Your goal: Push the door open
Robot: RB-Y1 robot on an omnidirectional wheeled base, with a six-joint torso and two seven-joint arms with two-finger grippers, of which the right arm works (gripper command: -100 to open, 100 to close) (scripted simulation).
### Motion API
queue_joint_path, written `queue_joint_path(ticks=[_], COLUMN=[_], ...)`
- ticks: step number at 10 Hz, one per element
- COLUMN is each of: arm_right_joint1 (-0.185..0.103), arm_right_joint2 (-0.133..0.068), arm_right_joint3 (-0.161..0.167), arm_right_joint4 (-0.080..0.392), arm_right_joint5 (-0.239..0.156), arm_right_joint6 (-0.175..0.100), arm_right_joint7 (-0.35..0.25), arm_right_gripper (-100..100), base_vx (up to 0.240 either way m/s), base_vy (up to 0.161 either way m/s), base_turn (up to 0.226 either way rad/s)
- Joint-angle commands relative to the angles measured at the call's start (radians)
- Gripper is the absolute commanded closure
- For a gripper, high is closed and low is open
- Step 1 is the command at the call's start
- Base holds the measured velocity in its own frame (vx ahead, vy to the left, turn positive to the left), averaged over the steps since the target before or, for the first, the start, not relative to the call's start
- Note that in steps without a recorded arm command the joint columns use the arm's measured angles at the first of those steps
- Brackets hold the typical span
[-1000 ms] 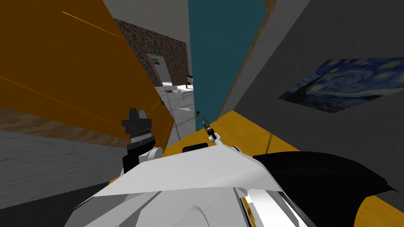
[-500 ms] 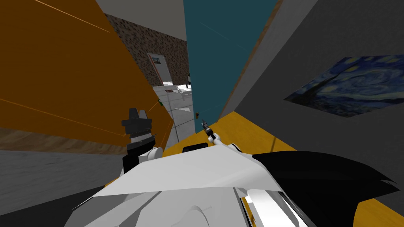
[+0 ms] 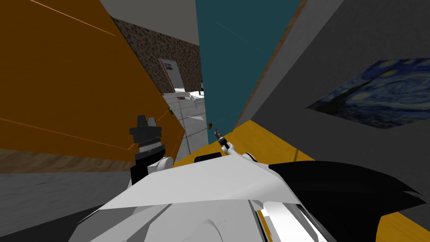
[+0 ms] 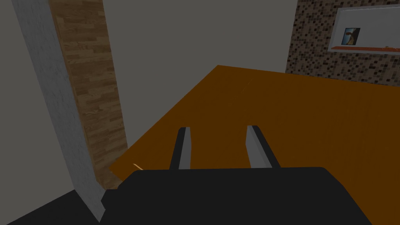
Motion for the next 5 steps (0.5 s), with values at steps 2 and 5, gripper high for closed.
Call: queue_joint_path(ticks=[2, 5], arm_right_joint1=[-0.002, -0.002], arm_right_joint2=[0.002, 0.01], arm_right_joint3=[-0.005, -0.011], arm_right_joint4=[0.005, 0.009], arm_right_joint5=[-0.005, -0.01], arm_right_joint6=[0.0, -0.001], arm_right_joint7=[0.008, 0.017], arm_right_gripper=[-100, -100], base_vx=[0.193, 0.197], base_vy=[0.063, 0.055], base_turn=[0.027, 0.03])
